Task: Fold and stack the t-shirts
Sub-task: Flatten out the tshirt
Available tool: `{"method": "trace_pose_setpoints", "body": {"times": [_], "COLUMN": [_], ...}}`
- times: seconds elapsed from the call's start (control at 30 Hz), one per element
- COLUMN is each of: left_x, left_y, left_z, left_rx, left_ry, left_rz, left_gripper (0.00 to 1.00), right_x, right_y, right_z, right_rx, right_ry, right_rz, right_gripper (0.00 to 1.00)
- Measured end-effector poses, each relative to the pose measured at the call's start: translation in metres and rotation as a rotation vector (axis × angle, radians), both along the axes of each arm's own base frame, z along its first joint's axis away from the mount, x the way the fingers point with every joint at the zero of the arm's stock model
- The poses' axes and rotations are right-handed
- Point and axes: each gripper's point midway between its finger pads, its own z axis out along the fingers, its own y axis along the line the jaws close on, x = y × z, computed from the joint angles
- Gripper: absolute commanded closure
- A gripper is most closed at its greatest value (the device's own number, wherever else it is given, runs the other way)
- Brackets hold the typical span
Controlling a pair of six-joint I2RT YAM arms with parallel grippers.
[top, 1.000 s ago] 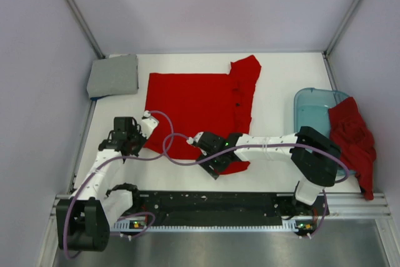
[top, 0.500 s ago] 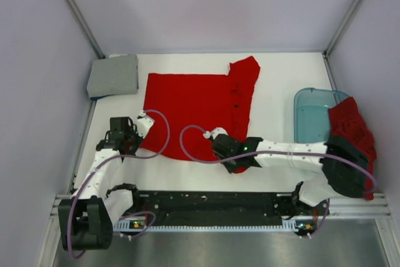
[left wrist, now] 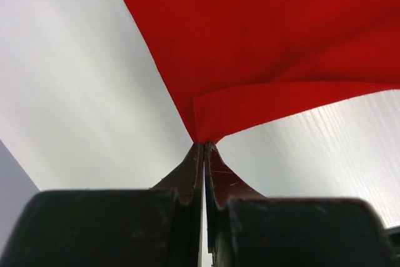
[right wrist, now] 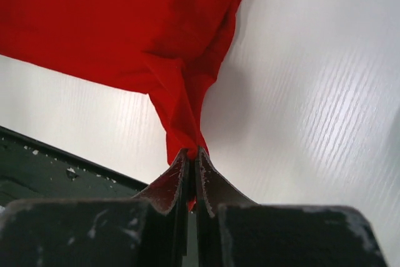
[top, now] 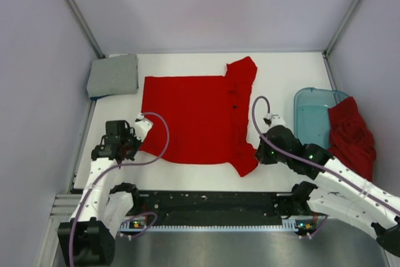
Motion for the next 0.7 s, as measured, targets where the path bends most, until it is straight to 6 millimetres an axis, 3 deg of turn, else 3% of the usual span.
{"method": "trace_pose_setpoints", "body": {"times": [0.13, 0.33, 0.7], "left_x": [-0.01, -0.022, -0.024], "left_y": [-0.002, 0.001, 0.002], "left_z": [0.001, 0.013, 0.02], "left_rx": [-0.008, 0.009, -0.001], "left_ry": [0.013, 0.001, 0.02], "left_rz": [-0.001, 0.016, 0.05], "left_gripper": [1.0, 1.0, 1.0], "right_x": [-0.011, -0.019, -0.026], "right_y": [-0.009, -0.022, -0.026], "right_z": [-0.004, 0.006, 0.009], "right_rx": [0.019, 0.054, 0.063], "right_ry": [0.048, 0.045, 0.085], "right_rz": [-0.052, -0.116, -0.144], "right_gripper": [1.0, 1.0, 1.0]}}
